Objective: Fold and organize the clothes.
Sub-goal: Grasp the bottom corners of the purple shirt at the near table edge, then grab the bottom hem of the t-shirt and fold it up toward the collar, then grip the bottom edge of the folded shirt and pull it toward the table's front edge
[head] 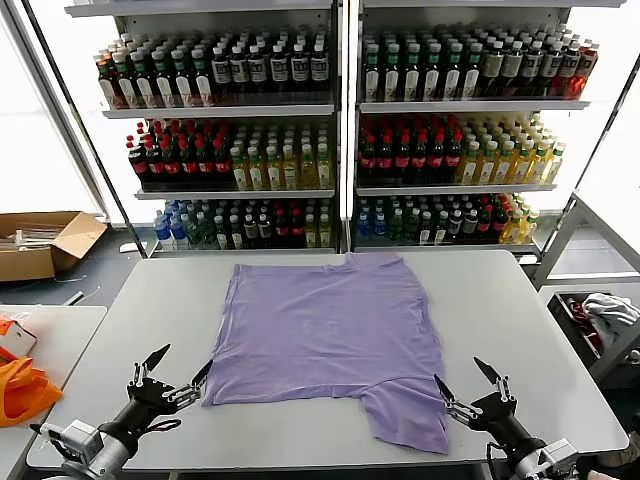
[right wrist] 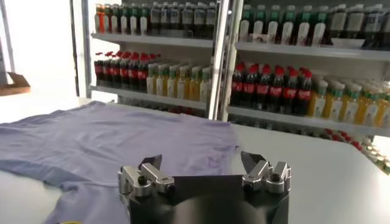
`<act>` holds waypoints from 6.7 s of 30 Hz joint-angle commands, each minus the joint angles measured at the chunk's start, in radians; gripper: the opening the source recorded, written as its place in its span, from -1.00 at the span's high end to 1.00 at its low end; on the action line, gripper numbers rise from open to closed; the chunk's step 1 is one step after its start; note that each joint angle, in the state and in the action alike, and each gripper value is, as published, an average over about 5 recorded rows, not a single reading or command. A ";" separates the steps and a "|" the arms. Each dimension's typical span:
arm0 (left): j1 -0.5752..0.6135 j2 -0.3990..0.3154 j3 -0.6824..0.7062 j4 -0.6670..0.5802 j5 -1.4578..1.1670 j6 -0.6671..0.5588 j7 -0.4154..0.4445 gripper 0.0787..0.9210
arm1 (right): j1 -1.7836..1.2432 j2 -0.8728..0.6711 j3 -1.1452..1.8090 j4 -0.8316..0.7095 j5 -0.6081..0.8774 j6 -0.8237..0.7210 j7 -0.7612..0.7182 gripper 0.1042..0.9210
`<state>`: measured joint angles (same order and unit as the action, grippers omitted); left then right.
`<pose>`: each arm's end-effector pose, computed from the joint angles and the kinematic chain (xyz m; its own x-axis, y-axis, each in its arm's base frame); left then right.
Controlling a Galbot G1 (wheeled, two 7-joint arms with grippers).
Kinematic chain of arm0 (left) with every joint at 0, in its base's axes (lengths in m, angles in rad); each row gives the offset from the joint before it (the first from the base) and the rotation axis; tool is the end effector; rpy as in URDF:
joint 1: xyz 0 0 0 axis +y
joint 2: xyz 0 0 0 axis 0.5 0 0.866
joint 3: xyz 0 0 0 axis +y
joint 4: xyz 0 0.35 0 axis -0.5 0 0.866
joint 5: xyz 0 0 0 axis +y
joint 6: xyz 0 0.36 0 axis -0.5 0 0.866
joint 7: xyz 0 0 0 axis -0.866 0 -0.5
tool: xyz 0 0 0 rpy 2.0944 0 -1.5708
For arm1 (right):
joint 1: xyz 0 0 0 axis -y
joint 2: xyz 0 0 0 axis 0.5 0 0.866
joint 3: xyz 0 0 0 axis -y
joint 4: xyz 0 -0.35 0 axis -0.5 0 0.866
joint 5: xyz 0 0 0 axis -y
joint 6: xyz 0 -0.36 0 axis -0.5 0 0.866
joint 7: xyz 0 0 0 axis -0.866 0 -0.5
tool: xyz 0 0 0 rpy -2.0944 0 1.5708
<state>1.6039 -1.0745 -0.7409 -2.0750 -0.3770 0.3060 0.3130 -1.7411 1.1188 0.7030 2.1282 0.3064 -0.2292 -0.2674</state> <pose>0.1966 0.1436 -0.2666 -0.8838 0.3167 0.3445 0.3549 0.9334 0.0525 0.1545 -0.1187 -0.2843 -0.8767 -0.3117 0.3663 -0.3570 0.9321 -0.0613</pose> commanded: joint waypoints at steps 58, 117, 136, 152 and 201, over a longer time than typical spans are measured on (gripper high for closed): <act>0.051 0.019 0.108 -0.055 0.000 0.060 -0.074 0.99 | -0.133 -0.034 -0.046 0.060 0.189 0.063 -0.118 1.00; -0.239 0.362 0.171 0.183 -0.087 0.140 0.061 0.99 | 0.573 -0.114 -0.239 -0.324 0.540 0.036 0.023 1.00; -0.521 0.274 0.407 0.351 -0.167 0.095 -0.076 0.46 | 0.785 -0.073 -0.460 -0.571 0.347 0.034 -0.004 0.75; -0.274 0.247 0.233 0.220 -0.193 0.117 -0.151 -0.62 | 0.509 -0.105 -0.249 -0.327 0.219 0.023 0.131 -0.41; -0.232 0.235 0.250 0.198 -0.295 0.136 -0.185 0.71 | 0.361 -0.049 -0.280 -0.206 0.270 -0.163 0.283 0.99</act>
<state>1.3606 -0.8421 -0.4821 -1.8546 -0.6607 0.4427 0.1258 -1.3848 1.0745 0.4261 1.9247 0.5697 -0.3883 0.0139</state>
